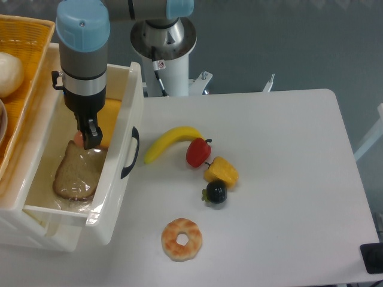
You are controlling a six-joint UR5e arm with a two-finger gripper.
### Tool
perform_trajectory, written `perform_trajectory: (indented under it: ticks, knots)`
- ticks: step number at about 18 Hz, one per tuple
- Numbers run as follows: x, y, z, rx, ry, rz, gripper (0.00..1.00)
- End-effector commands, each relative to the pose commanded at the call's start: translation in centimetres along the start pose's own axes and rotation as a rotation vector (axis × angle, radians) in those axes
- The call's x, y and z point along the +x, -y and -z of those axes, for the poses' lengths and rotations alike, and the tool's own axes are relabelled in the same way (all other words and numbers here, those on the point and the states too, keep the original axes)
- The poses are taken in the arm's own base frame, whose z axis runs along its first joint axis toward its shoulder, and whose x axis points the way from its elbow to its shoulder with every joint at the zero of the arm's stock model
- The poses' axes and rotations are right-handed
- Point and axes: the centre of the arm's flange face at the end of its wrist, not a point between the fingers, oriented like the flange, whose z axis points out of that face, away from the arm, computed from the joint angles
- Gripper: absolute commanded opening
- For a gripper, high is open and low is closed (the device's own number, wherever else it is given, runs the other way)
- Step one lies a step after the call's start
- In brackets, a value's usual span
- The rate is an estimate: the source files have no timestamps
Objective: Place the egg in the upper white drawer
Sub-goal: 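Lower the egg into the drawer beside the bread slice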
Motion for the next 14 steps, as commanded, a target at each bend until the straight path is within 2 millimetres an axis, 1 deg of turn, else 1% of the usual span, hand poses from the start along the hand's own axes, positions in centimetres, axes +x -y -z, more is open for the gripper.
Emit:
perform_trajectory:
  ticks: [4,8,14]
  knots:
    - [0.05,0.07,-0.02,0.000,0.000,-0.001,0.39]
    - [0.05,0.07,-0.02,0.000,0.000,-0.001,0.45]
    - [0.12,-0.01,-0.23,-0.001,-0.005,0.000,0.45]
